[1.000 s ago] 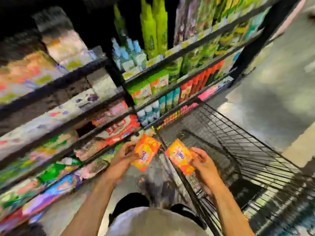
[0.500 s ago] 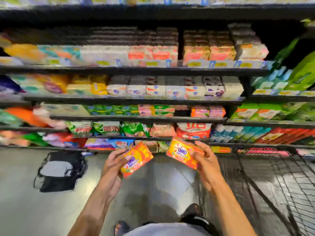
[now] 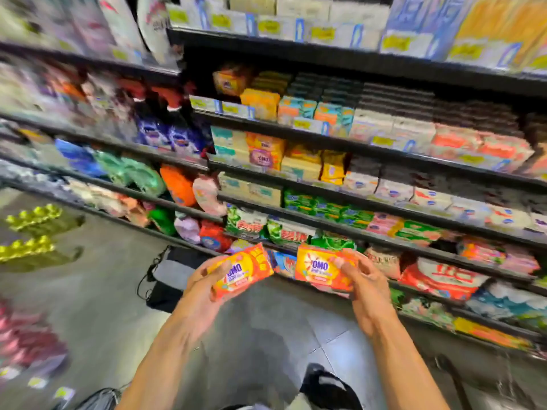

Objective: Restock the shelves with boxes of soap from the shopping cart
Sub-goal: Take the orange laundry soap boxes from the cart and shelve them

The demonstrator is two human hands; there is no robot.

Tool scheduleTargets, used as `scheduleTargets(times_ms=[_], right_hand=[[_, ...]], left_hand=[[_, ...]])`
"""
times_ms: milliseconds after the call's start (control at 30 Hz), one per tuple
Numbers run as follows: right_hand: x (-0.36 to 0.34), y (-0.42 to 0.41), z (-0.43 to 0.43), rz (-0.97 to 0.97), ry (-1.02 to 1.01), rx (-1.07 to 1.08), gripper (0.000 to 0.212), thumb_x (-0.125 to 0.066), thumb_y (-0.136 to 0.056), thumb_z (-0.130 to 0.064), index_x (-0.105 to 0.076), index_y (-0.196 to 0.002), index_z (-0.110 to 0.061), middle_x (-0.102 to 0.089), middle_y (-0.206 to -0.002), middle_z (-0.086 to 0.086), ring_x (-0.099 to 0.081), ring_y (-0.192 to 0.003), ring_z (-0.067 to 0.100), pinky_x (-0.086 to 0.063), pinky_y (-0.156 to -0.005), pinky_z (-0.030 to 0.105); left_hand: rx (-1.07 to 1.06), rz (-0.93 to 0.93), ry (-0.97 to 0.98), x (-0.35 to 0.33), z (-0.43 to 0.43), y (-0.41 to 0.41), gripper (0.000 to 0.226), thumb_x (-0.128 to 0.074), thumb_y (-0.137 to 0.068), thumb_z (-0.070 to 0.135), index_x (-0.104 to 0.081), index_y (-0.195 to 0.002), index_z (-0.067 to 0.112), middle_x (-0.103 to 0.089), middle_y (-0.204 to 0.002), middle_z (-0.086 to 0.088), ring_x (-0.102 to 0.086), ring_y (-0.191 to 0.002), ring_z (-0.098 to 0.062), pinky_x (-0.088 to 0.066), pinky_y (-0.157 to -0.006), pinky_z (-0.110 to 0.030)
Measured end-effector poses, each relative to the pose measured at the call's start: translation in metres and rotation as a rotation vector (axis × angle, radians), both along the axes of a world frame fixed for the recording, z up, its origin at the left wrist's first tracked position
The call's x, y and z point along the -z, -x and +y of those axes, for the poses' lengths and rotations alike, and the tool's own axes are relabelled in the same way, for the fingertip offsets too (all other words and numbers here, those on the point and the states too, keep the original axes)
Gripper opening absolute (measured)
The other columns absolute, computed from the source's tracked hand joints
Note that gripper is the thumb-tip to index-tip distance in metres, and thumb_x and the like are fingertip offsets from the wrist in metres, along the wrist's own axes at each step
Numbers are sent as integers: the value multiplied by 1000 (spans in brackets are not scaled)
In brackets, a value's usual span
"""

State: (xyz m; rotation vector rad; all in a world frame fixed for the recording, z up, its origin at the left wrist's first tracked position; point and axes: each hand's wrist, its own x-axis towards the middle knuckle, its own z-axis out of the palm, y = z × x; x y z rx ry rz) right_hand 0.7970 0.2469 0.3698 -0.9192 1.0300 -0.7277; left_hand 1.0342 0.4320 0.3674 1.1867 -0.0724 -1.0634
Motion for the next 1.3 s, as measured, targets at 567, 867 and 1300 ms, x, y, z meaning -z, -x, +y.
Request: scheduleTargets(times_ms=[567,867,1300], right_hand=[[-78,-225,-73,-14,206,-279,67,-90,-62,-32,-67,-121,-11,-77,-113,10,-74,-93,19,-59,-70,24],[-126,-317,-116,5,414,-232,57,-81,-69,-22,-66,-124,-17,-78,-107,-1,-75,-100,18,-61,-79,27],[-156,-404,-134,251,730,-160,65,-79,-78,-40,-56,-139,-37,-68,-129,-8,-65,-120,9,-60,-94,42]], left_hand=[[14,-156,108,-49,-42,-203,37,-67,-75,-1,-65,-112,4,-75,-100,-16,-75,-81,-24,-61,-63,-30],[75,-186,152,-63,-93,-283,87,-101,-42,28,-64,-118,7,-74,-106,-16,-73,-87,-28,-57,-52,-28],[315,-227,166,-61,-133,-377,68,-96,-52,30,-69,-113,20,-73,-111,-13,-70,-94,-27,-44,-82,-39]])
